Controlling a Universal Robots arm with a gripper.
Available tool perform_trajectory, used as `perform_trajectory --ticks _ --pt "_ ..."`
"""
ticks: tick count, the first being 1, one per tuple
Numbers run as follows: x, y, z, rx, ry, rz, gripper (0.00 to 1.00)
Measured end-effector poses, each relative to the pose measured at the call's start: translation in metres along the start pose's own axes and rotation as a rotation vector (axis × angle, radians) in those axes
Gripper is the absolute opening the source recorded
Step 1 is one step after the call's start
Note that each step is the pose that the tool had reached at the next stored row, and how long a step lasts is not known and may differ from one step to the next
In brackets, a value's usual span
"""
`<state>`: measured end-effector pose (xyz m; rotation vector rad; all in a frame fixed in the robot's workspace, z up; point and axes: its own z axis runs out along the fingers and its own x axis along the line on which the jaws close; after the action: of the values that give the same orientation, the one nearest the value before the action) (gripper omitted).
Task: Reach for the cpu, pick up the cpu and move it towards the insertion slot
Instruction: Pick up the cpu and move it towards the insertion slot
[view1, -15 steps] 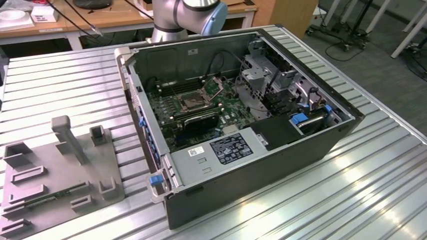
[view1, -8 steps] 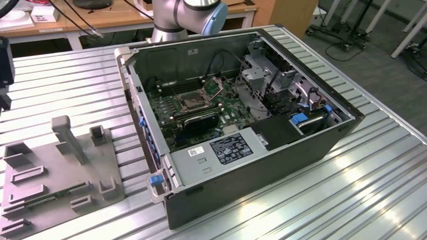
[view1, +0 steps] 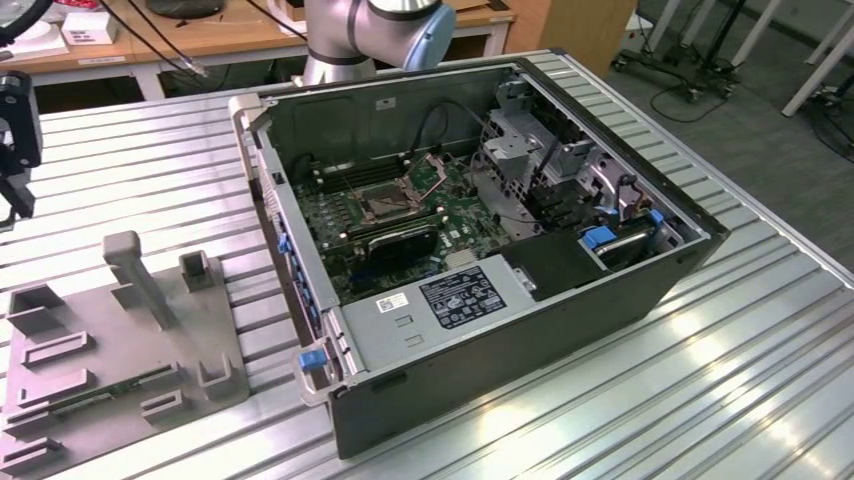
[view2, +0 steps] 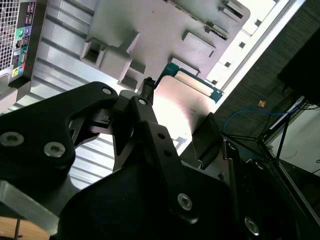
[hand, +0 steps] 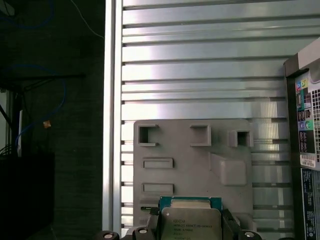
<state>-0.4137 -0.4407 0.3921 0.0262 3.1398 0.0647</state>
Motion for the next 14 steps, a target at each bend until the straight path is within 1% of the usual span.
perform_trajectory --ticks 9,14 --pt "-0.0064 0.0001 0.0001 0.0000 0.0000 0.000 0.55" --pt "-0.0088 0.0001 0.0001 0.0000 0.0000 0.000 0.55"
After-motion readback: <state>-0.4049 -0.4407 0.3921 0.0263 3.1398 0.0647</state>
